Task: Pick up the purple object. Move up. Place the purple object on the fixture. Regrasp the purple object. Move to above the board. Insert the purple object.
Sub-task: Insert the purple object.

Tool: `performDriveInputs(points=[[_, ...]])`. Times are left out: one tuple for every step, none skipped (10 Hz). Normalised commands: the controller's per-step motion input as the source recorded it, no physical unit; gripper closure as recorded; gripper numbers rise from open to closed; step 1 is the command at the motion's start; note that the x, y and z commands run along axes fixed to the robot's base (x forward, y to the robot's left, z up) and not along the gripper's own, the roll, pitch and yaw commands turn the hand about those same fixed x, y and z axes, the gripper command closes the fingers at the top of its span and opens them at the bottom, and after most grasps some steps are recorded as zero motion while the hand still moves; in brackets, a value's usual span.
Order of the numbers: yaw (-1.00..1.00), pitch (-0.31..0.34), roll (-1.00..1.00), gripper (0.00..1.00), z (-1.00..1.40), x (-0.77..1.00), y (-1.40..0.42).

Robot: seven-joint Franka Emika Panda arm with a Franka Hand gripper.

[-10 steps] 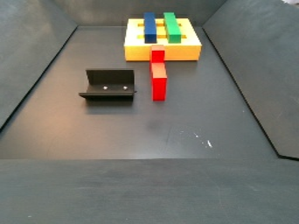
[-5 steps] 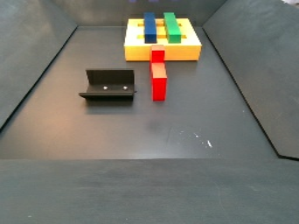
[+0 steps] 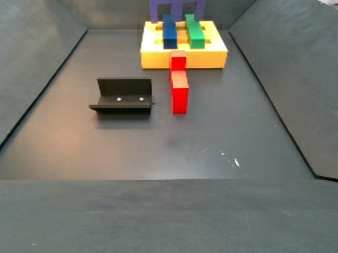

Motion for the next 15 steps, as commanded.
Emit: performDriveInputs(points=[[0.0,-0.054,-0.21,1.0,-0.09,-0.23,0.0],[0.0,-0.09,-0.21,1.0,0.0,-0.17,-0.02],[0.0,-0.067,-0.15,1.0,0.08,-0.07,-0.12],[0.0,-0.039,-0.09,1.0,0.0,0.0,-0.14],[0.0,-0.006,-0.06,1.0,0.0,0.0,-0.05],[0.0,-0.003,-0.04,1.0,0.0,-0.02,0.0],[-0.01,0.0,0.0,1.0,-0.04,-0.13,0.0],[0.0,0.0,0.0,1.0,0.0,-0.33,0.0],[0.0,-0.006,-0.07,1.0,0.09,-0.27,-0.01],[0.0,-0.021,-0.1,1.0,0.09,-0.03,-0.06],[0.0,-0.004,-0.09,1.0,0.01,0.0,-0.02],[0.0,0.0,-0.05,1.0,0.0,0.0,0.0],[0.0,-0.011,-0.03,1.0,-0.01,0.0,0.0],[0.0,-0.003,0.0,1.0,-0.09,0.0,0.0],[0.0,-0.001,0.0,1.0,-0.11,0.02,0.0]])
